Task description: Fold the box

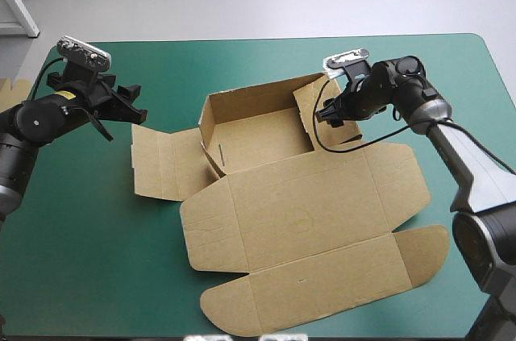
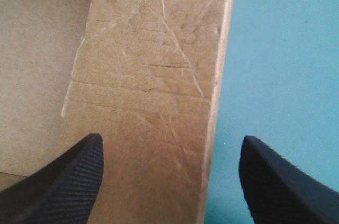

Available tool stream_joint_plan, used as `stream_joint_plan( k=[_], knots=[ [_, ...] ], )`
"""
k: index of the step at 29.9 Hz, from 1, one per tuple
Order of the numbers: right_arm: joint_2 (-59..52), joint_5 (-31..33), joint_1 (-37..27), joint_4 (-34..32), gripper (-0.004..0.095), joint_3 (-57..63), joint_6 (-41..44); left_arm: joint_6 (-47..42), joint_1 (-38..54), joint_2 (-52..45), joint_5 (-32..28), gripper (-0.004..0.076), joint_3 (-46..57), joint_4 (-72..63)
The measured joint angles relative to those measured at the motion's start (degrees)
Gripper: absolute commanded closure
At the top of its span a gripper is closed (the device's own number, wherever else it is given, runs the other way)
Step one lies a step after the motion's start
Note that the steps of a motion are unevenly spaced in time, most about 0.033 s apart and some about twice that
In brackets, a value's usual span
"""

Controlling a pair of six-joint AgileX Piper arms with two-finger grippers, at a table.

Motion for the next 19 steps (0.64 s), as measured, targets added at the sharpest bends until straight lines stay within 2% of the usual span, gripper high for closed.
stream_joint_plan(
  k=[7, 13, 19],
  knots=[
    [6.46, 0.35, 0.00, -0.19, 0.0246, -4.10, 1.37, 0.00, 0.00, 0.00, 0.06, 0.0357, 0.00, 0.00],
    [9.80, 2.03, 0.00, -0.30, 0.0408, -9.74, 1.57, 0.00, 0.00, 0.00, 0.35, 0.0357, 0.00, 0.00],
    [14.40, 7.65, 0.00, -2.13, 0.0474, -15.67, 1.57, -0.05, 0.00, 0.00, 0.60, 0.0358, 0.00, 0.05]
  ],
)
